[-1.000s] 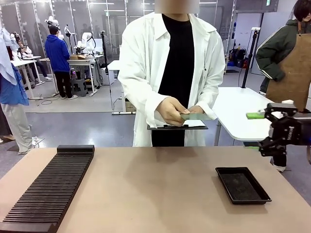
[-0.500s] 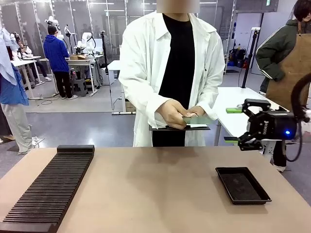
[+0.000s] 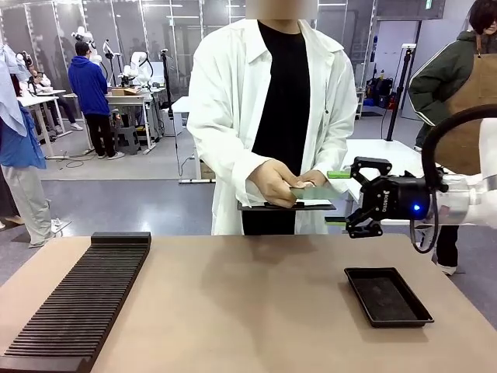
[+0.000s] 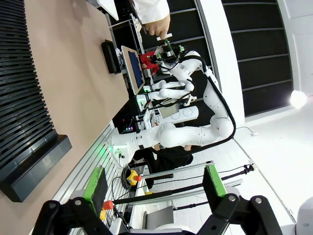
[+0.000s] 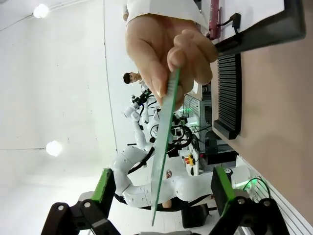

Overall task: Inspect the PCB.
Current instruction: Pick up the Blank PCB that the human is holding.

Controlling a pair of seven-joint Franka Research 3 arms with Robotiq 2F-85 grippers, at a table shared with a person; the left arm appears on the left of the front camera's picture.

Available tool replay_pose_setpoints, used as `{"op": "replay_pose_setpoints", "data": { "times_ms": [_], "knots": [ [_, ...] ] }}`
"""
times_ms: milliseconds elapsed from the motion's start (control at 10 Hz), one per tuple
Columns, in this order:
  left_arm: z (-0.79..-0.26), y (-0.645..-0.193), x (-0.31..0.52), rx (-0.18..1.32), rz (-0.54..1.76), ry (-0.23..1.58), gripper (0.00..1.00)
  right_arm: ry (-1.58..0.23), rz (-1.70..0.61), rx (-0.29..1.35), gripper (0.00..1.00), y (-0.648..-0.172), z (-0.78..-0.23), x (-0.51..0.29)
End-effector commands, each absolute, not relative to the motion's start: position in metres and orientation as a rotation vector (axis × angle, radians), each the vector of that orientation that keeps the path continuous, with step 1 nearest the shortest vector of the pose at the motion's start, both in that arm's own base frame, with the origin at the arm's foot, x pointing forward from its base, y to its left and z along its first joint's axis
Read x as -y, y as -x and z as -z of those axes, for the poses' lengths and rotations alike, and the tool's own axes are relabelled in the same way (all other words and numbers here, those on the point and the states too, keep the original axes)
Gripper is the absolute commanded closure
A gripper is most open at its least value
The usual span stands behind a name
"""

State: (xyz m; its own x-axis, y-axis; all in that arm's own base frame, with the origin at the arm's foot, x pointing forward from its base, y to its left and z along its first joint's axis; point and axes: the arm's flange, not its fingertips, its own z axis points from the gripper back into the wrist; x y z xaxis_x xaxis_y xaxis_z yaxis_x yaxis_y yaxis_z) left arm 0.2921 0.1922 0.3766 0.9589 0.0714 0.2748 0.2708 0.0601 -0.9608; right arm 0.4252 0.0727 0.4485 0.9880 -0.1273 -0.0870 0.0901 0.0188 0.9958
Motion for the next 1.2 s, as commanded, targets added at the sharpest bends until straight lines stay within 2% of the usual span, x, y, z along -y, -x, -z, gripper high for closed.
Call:
{"op": "replay_pose_setpoints", "data": {
  "times_ms": [0,200,300,400,500,600,800,900,1000,1100],
  "knots": [
    [-0.379,-0.294,-0.194,0.266,0.15,1.504,0.0,-1.595,0.203,-0.014,0.0,-0.441,-0.447,-0.083],
    [-0.379,-0.294,-0.194,0.266,0.15,1.504,0.0,-1.611,0.197,-0.065,0.0,-0.443,-0.441,-0.095],
    [-0.379,-0.294,-0.194,0.266,0.15,1.504,0.0,-1.609,0.204,-0.079,0.17,-0.442,-0.439,-0.099],
    [-0.379,-0.294,-0.194,0.266,0.15,1.504,0.0,-1.616,0.214,-0.087,0.58,-0.441,-0.439,-0.102],
    [-0.379,-0.294,-0.194,0.266,0.15,1.504,0.0,-1.618,0.232,-0.093,0.75,-0.439,-0.438,-0.104],
    [-0.379,-0.294,-0.194,0.266,0.15,1.504,0.0,-1.624,0.239,-0.094,1.0,-0.439,-0.438,-0.105],
    [-0.379,-0.294,-0.194,0.266,0.15,1.504,0.0,-1.636,0.254,-0.101,1.0,-0.437,-0.439,-0.105],
    [-0.379,-0.294,-0.194,0.266,0.15,1.504,0.0,-1.636,0.252,-0.098,0.95,-0.436,-0.44,-0.105],
    [-0.379,-0.294,-0.194,0.266,0.15,1.504,0.0,-1.635,0.252,-0.095,1.0,-0.436,-0.442,-0.106],
    [-0.379,-0.294,-0.194,0.266,0.15,1.504,0.0,-1.634,0.256,-0.093,1.0,-0.436,-0.444,-0.107]
  ]
}}
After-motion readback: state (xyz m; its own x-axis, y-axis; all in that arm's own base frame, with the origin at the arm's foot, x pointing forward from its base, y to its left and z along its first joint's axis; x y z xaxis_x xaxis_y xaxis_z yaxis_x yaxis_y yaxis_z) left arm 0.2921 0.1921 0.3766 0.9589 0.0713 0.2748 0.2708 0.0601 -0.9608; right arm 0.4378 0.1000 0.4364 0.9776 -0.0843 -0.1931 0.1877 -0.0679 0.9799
